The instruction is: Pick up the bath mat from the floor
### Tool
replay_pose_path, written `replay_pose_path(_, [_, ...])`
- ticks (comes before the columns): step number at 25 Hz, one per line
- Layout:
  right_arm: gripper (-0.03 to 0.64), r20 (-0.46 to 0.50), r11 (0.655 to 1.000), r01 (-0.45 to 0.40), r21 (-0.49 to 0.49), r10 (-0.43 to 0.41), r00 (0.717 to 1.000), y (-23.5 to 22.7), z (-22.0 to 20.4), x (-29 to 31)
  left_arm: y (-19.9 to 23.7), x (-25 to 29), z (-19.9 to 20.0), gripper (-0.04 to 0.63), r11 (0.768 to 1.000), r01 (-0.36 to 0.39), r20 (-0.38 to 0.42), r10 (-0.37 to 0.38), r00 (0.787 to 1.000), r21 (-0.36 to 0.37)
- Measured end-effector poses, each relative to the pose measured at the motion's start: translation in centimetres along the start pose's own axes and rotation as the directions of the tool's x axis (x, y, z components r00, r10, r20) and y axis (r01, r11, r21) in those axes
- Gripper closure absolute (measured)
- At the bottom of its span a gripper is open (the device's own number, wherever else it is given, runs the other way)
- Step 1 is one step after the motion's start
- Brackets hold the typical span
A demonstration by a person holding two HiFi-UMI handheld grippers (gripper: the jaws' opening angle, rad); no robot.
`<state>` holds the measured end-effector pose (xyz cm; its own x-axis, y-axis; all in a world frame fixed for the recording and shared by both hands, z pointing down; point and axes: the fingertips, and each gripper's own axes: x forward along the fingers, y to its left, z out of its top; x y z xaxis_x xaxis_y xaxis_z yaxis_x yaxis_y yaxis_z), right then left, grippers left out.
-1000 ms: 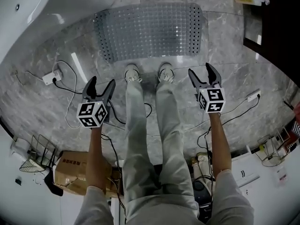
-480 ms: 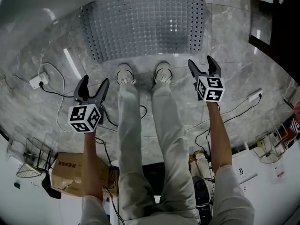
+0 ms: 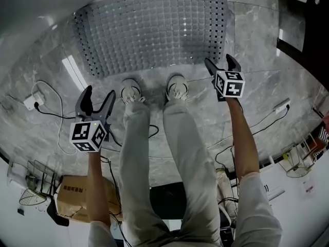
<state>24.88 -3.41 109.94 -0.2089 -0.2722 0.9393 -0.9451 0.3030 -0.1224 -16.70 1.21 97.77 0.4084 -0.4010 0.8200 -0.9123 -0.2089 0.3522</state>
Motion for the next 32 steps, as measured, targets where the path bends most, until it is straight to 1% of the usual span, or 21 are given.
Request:
replay_pose_path(6, [0.252, -0.062, 1.000, 0.027, 0.006, -0.027, 0.998, -2.7, -2.1, 4.9, 1.0, 3.0, -1.9, 0.236, 1.000, 0.008, 0.003, -0.008, 1.000, 0.009])
replay_pose_path(10, [0.252, -0.076, 0.999, 0.035, 0.017, -0.034, 0.997, -4.3, -2.6, 6.8, 1.1, 4.6, -3.0, 0.236, 1.000, 0.012, 0.001, -0.012, 1.000, 0.009])
replay_pose_path(14, [0.245, -0.082, 0.998, 0.043, 0.039, -0.040, 0.996, -4.6, -2.7, 8.3, 1.6, 5.5, -3.4, 0.236, 1.000, 0.012, 0.000, -0.012, 1.000, 0.006])
replay_pose_path(18, [0.230, -0.095, 0.999, 0.030, 0.039, -0.026, 0.995, -4.6, -2.9, 9.0, 1.6, 5.7, -3.4, 0.237, 1.000, 0.017, -0.003, -0.017, 1.000, 0.018])
replay_pose_path(25, [0.224, -0.075, 0.998, 0.046, 0.048, -0.042, 0.996, -4.6, -2.9, 9.2, 2.6, 5.9, -3.6, 0.237, 1.000, 0.011, -0.004, -0.011, 1.000, 0.023])
replay_pose_path(30, [0.226, -0.113, 0.997, 0.058, 0.050, -0.052, 0.992, -4.1, -2.8, 9.2, 2.9, 6.1, -3.9, 0.237, 1.000, 0.010, -0.006, -0.010, 1.000, 0.015])
replay_pose_path(31, [0.250, -0.117, 0.998, 0.056, 0.043, -0.050, 0.992, -3.7, -2.7, 9.2, 2.9, 6.1, -3.9, 0.238, 1.000, 0.010, -0.006, -0.010, 1.000, 0.014])
replay_pose_path(32, [0.291, -0.120, 0.998, 0.054, 0.033, -0.049, 0.992, -3.3, -2.7, 9.2, 2.8, 6.2, -3.9, 0.238, 1.000, 0.011, -0.006, -0.011, 1.000, 0.013])
